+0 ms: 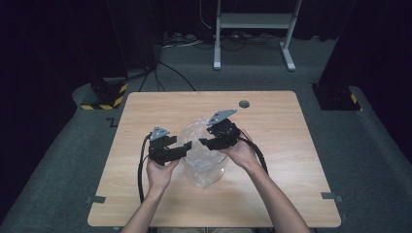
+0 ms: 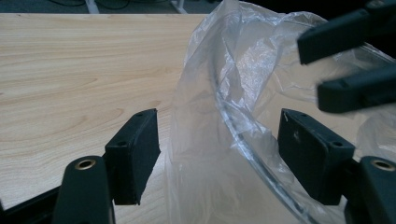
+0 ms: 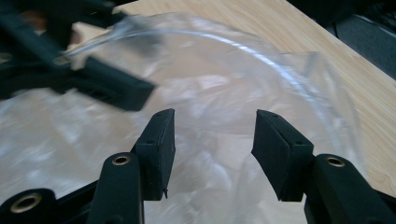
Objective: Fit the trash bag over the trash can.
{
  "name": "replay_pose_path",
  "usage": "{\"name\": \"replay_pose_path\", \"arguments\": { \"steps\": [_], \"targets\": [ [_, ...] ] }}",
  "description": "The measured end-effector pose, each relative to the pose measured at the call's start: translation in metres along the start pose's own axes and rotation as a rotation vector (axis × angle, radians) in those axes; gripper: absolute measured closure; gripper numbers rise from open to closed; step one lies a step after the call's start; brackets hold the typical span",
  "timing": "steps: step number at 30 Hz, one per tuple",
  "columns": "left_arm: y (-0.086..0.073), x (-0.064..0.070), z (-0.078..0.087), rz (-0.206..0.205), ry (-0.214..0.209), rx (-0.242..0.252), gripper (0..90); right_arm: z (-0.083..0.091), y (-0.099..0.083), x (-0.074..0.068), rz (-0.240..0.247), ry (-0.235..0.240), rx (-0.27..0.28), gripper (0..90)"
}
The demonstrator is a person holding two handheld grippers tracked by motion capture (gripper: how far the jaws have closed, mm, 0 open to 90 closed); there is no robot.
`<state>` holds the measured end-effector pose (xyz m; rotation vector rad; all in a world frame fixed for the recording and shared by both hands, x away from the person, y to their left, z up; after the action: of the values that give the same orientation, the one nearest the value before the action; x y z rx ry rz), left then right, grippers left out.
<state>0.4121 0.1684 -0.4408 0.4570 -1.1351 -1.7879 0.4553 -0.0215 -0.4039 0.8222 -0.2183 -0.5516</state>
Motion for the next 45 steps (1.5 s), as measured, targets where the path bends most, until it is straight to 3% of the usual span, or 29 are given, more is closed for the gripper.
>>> {"name": "replay_pose_path", "arguments": {
  "steps": [7,10,15,18,20,24,30,34,39,45],
  "targets": [
    [0.001,-0.001,0.000,0.000,0.009,-0.003,29.8,0.001,-0.006,-0.022,0.070,0.074,-0.031,48.5],
    [0.001,-0.002,0.000,0.002,0.034,0.000,28.4,-0.001,-0.010,-0.030,0.078,0.144,-0.055,50.5],
    [0.003,-0.002,-0.001,-0.005,0.034,-0.009,28.7,0.003,-0.009,-0.046,0.120,0.232,-0.051,50.8],
    [0.004,-0.003,-0.001,-0.014,0.041,-0.023,28.9,0.002,-0.011,-0.050,0.139,0.260,-0.057,51.2],
    [0.005,-0.004,-0.001,-0.014,0.047,-0.030,28.8,0.004,-0.011,-0.048,0.123,0.274,-0.038,49.9],
    [0.007,-0.004,0.000,-0.016,0.036,-0.021,29.1,0.012,-0.012,-0.040,0.084,0.242,0.034,49.0],
    [0.018,-0.004,0.004,-0.016,0.009,0.008,27.2,0.027,-0.016,-0.018,-0.014,0.128,0.105,48.6],
    [0.031,0.001,-0.002,-0.047,0.002,-0.010,27.0,0.026,-0.022,-0.010,-0.044,0.099,0.088,49.2],
    [0.042,0.003,-0.021,-0.058,0.032,-0.097,27.4,0.020,-0.030,-0.008,-0.049,0.075,0.035,49.2],
    [0.045,-0.012,-0.031,0.004,0.097,-0.142,27.3,0.017,-0.040,-0.008,-0.050,0.093,-0.012,49.8]
  ]
}}
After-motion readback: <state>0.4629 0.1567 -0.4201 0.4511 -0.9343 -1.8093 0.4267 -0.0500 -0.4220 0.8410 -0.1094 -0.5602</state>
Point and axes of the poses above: each handheld gripper's, and its own axes: z roughly backward along the jaws, y roughly out of its top, x roughly to its right, the point moved 3 cm from there along -z, roughly forward along the jaws, and after that the axes turned 6 degrees about -z, right-handed, at the moved point
